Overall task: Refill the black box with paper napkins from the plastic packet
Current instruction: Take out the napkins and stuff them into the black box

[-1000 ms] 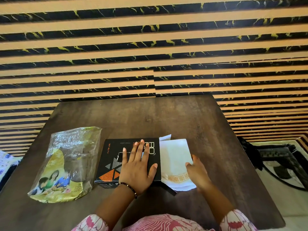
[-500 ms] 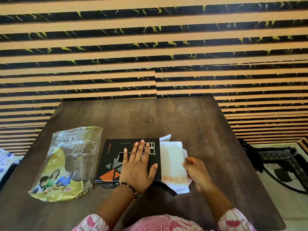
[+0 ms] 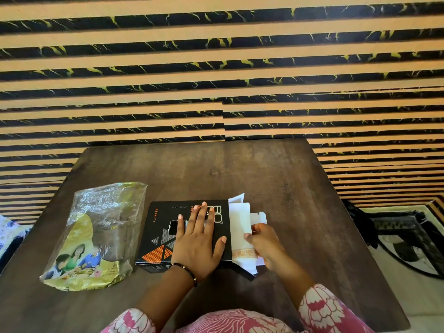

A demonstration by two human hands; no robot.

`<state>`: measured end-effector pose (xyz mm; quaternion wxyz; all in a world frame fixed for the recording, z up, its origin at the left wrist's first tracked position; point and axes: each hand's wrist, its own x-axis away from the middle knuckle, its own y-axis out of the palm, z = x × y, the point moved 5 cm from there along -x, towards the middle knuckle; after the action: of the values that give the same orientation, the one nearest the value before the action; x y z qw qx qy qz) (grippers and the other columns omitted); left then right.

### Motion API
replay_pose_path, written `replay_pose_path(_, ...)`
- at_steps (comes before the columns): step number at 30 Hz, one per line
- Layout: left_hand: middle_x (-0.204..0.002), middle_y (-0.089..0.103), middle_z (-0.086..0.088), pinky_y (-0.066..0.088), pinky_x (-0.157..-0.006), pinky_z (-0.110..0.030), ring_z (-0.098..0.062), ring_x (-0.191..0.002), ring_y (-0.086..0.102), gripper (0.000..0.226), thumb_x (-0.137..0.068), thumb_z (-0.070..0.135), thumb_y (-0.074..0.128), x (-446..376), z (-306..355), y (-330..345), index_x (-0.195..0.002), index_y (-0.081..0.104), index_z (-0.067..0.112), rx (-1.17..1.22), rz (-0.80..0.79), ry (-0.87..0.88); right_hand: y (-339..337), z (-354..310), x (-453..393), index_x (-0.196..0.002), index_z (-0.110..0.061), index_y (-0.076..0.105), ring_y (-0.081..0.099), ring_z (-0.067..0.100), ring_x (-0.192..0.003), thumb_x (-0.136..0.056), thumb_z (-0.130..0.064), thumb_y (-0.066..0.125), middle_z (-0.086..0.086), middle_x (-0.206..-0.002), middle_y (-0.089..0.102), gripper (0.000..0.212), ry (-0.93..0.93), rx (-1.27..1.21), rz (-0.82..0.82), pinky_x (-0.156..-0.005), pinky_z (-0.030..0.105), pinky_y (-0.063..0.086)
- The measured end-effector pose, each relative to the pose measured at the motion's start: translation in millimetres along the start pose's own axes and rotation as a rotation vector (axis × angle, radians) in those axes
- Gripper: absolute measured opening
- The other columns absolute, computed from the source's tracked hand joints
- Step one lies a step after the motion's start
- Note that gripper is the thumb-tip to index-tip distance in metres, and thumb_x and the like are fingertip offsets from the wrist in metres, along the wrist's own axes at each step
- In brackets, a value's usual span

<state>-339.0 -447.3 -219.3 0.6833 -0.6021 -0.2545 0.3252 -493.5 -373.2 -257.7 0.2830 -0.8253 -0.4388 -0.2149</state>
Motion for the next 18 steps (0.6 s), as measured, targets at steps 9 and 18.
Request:
replay_pose_path(9,-0.155,0.013,-0.007,-0.002,-0.111,-0.05,-0.024,-0.141,0.002,0.074,-0.087,0.06,0.007,0.8,-0.6,2.5,-0.144,0.022,0.015,0.007,0.001,0.015,-6.1,-11.1,3.3,-0.088,-0.008,0.056,0.06,0.019,-0.073,-0.089,-0.012,0.058,0.008,-0.082,0.063,0.005,0.134,-0.292,-0.203,-0.053,0.028,0.046)
replay_pose_path(18,-0.156,0.003,-0.005,-0.009,-0.111,-0.048,-0.023,-0.141,-0.007,0.077,-0.084,0.062,0.0,5.1,1.8,-1.6,-0.146,0.012,0.018,0.005,-0.003,0.045,2.8,-5.6,0.5,-0.106,-0.014,0.048,0.052,0.028,-0.101,-0.09,-0.001,0.049,0.007,-0.094,0.058,0.02,0.198,-0.211,-0.31,-0.094,0.047,0.043)
